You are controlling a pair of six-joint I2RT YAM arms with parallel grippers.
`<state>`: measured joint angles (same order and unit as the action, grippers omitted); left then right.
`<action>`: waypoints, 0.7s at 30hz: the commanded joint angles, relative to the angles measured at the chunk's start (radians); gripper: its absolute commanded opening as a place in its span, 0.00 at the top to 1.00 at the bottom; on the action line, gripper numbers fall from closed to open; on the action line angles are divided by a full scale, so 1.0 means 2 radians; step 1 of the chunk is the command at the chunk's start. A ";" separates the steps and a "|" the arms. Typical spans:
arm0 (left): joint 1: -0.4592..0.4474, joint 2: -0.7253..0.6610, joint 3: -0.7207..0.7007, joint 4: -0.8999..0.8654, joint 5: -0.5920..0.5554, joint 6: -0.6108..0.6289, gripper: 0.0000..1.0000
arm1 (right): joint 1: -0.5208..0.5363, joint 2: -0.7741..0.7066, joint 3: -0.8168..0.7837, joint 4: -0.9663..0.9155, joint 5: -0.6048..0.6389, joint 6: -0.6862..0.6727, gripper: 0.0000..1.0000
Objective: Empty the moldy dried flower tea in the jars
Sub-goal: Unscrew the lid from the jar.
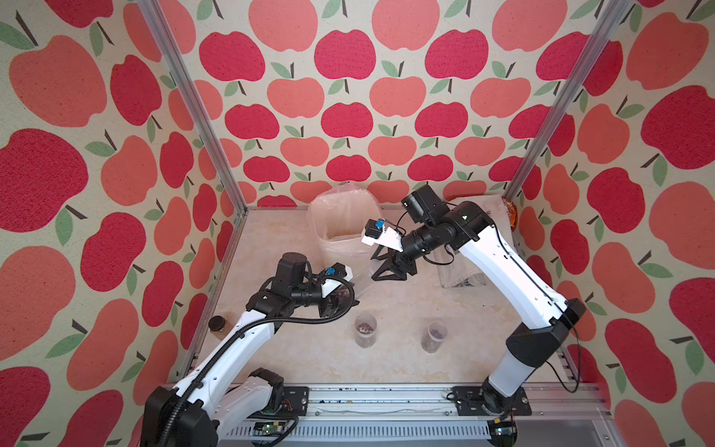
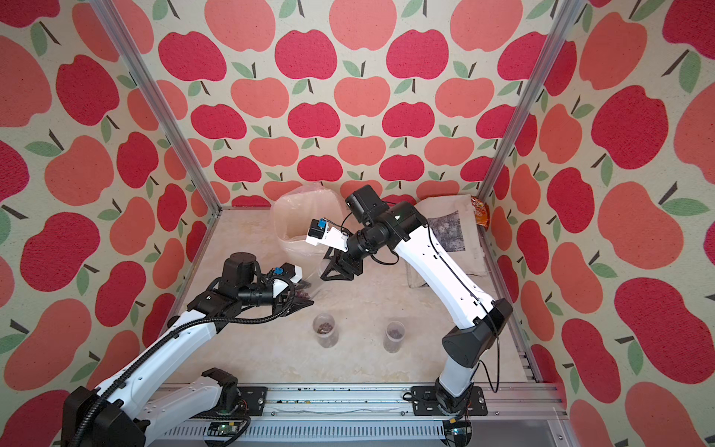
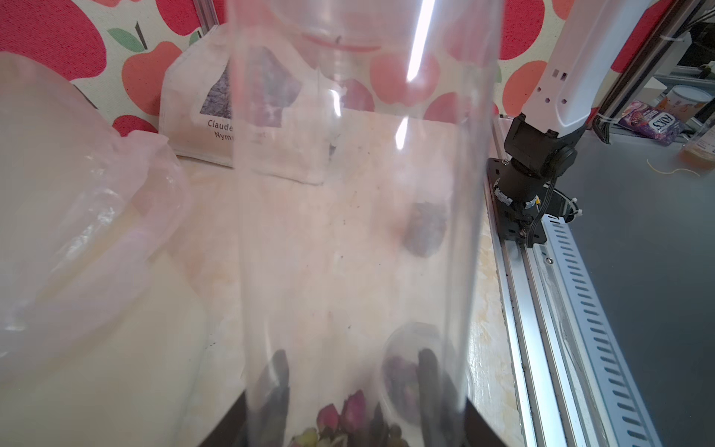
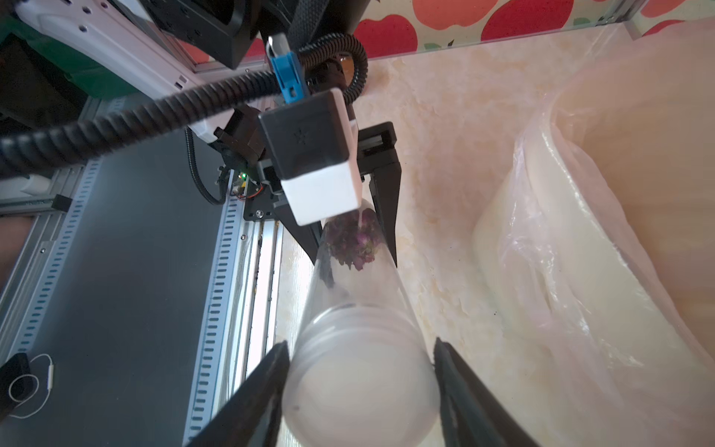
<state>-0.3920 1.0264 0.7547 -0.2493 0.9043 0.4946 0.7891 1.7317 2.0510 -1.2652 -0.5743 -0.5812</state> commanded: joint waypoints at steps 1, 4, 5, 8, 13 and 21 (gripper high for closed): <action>0.003 -0.014 0.013 0.019 -0.022 -0.008 0.89 | -0.003 0.015 0.031 -0.039 0.021 -0.006 0.26; 0.001 -0.029 0.003 0.031 -0.077 0.000 0.88 | -0.013 0.000 0.049 0.014 0.021 0.105 0.09; -0.001 -0.033 -0.001 0.037 -0.099 0.006 0.88 | -0.018 -0.013 0.039 0.042 0.022 0.154 0.07; -0.008 -0.037 -0.002 0.033 -0.158 0.027 0.88 | -0.036 -0.053 0.002 0.110 0.019 0.281 0.04; -0.036 -0.041 0.007 0.009 -0.238 0.070 0.88 | -0.061 -0.087 -0.068 0.159 0.013 0.445 0.03; -0.060 -0.043 0.012 0.017 -0.288 0.094 0.88 | -0.043 -0.089 -0.147 0.190 -0.012 0.489 0.06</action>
<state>-0.5011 0.9607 0.7547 -0.2180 0.3912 0.6449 0.6903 1.5467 1.7985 -0.9333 -0.5625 0.3080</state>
